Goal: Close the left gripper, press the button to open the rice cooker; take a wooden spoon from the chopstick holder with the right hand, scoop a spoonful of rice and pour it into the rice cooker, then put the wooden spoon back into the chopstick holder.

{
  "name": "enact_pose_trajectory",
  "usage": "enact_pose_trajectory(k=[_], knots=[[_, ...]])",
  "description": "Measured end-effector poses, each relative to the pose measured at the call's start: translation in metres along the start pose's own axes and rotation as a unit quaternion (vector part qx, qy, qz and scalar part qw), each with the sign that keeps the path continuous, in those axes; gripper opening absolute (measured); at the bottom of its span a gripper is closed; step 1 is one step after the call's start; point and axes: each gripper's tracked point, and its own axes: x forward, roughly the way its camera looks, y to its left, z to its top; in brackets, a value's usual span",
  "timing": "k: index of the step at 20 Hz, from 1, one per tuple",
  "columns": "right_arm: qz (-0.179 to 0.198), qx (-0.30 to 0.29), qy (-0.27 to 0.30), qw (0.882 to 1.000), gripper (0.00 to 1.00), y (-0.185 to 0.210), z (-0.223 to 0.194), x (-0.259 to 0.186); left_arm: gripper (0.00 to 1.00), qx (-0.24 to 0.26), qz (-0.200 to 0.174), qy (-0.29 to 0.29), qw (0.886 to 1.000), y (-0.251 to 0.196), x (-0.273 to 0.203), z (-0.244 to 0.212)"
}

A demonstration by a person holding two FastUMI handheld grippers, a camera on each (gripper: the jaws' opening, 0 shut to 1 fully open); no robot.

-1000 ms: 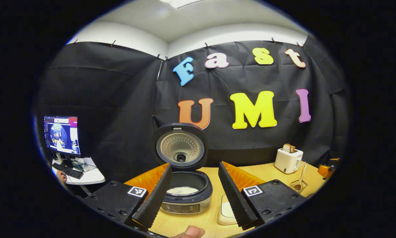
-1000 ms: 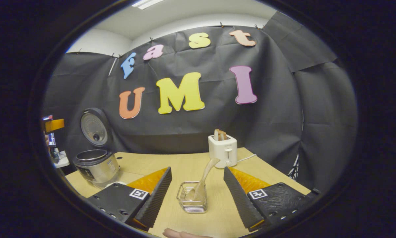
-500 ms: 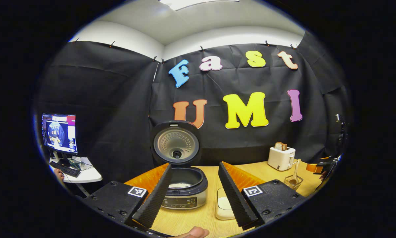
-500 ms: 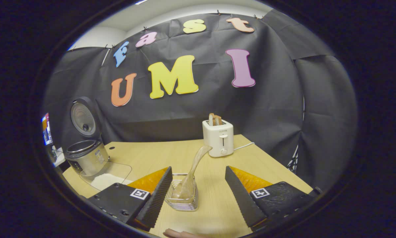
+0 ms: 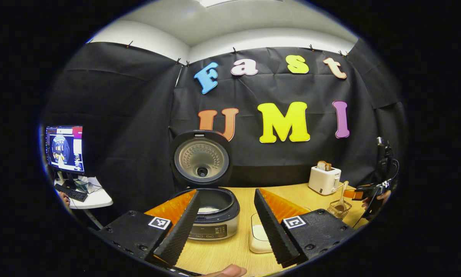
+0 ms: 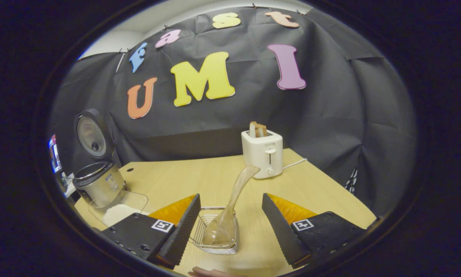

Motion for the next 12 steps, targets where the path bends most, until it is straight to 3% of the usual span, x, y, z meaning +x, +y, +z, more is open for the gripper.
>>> enact_pose_trajectory(k=[3, 7, 10, 12], knots=[[-0.014, -0.01, 0.027, 0.999, 0.96, -0.008, -0.008, 0.03, 0.9, 0.002, 0.0, -0.004, 1.0, 0.002, 0.0, 0.001], [-0.003, 0.019, 0.065, 0.998, 0.94, -0.01, -0.01, 0.061, 0.9, 0.005, 0.009, 0.004, 1.0, 0.007, 0.004, -0.005], [0.009, 0.06, 0.079, 0.995, 0.81, -0.007, 0.0, 0.073, 0.91, 0.004, 0.018, 0.002, 1.0, 0.008, 0.005, -0.004], [0.019, 0.079, 0.104, 0.991, 0.65, -0.003, -0.001, 0.077, 0.9, 0.001, 0.012, 0.0, 1.0, 0.003, 0.005, -0.002]])
